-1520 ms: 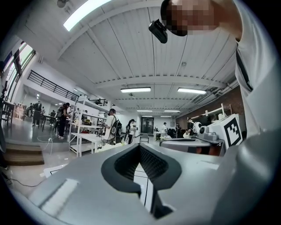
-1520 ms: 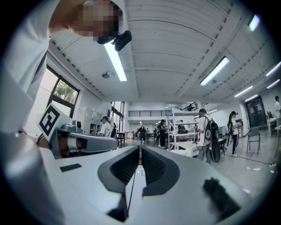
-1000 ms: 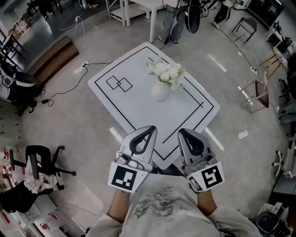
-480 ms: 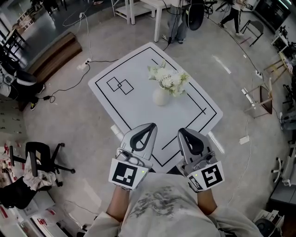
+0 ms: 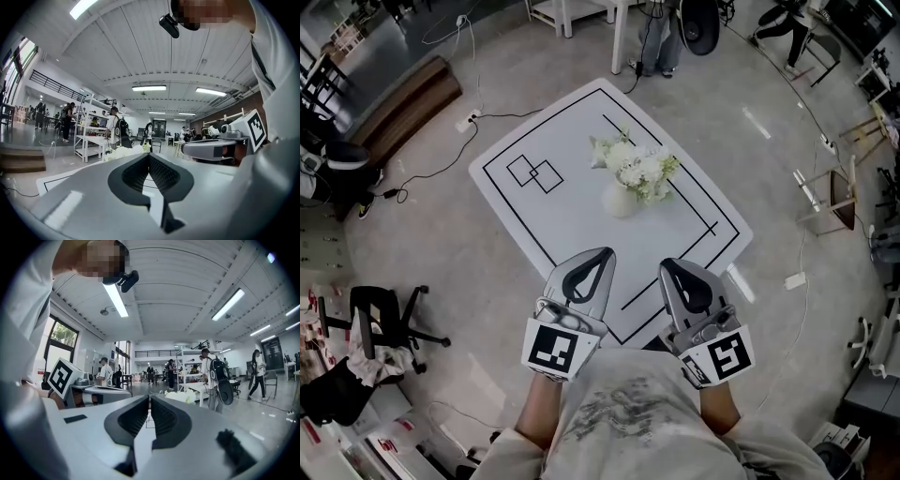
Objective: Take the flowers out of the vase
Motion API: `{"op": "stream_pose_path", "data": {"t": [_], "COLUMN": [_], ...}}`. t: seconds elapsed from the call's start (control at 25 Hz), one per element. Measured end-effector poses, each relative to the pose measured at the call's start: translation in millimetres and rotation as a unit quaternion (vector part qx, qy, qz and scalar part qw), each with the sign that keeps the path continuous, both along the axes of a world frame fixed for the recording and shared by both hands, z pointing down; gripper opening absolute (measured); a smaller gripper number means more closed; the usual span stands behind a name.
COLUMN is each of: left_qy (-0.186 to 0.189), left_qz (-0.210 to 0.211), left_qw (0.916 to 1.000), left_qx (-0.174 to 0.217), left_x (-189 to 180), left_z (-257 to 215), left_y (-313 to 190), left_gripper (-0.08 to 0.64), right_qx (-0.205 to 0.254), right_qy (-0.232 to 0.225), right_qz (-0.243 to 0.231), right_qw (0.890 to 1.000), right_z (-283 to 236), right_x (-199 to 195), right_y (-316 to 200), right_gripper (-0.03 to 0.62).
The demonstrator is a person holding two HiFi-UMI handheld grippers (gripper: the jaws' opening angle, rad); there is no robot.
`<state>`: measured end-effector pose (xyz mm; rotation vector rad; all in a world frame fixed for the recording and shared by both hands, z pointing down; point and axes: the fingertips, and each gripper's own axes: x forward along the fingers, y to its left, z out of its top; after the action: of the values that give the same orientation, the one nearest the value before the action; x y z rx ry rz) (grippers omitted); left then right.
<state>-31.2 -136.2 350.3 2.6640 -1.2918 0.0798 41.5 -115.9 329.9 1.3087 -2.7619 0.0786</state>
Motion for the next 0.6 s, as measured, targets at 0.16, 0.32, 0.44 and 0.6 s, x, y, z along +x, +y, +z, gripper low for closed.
{"op": "stream_pose_path", "data": {"t": [0.16, 0.32, 0.44, 0.6], "left_qy": [0.001, -0.001, -0.008, -0.019], "left_qz": [0.000, -0.002, -0.001, 0.004], "left_qw": [1.0000, 1.0000, 0.9999, 0.9998], "left_qx": [-0.002, -0.005, -0.008, 0.004], "left_x": [1.0, 2.7, 4.6, 7.5], "left_z": [7.8, 14.0, 20.0, 28.6], "left_y": [-13.1, -23.4, -31.4, -43.0], "left_gripper": [0.018, 0.026, 0.034, 0.046], "right_qx": [-0.006, -0.010, -0.012, -0.018], "right_qy": [0.002, 0.003, 0.004, 0.004], "right_qz": [0.002, 0.005, 0.007, 0.008], "right_qw": [1.000, 1.000, 1.000, 1.000], "right_z": [4.3, 7.8, 9.4, 12.6], "right_x": [4.2, 9.6, 12.8, 15.8], "right_y": [-8.6, -15.2, -20.3, -28.1], "right_gripper": [0.018, 0.018, 0.018, 0.018]}}
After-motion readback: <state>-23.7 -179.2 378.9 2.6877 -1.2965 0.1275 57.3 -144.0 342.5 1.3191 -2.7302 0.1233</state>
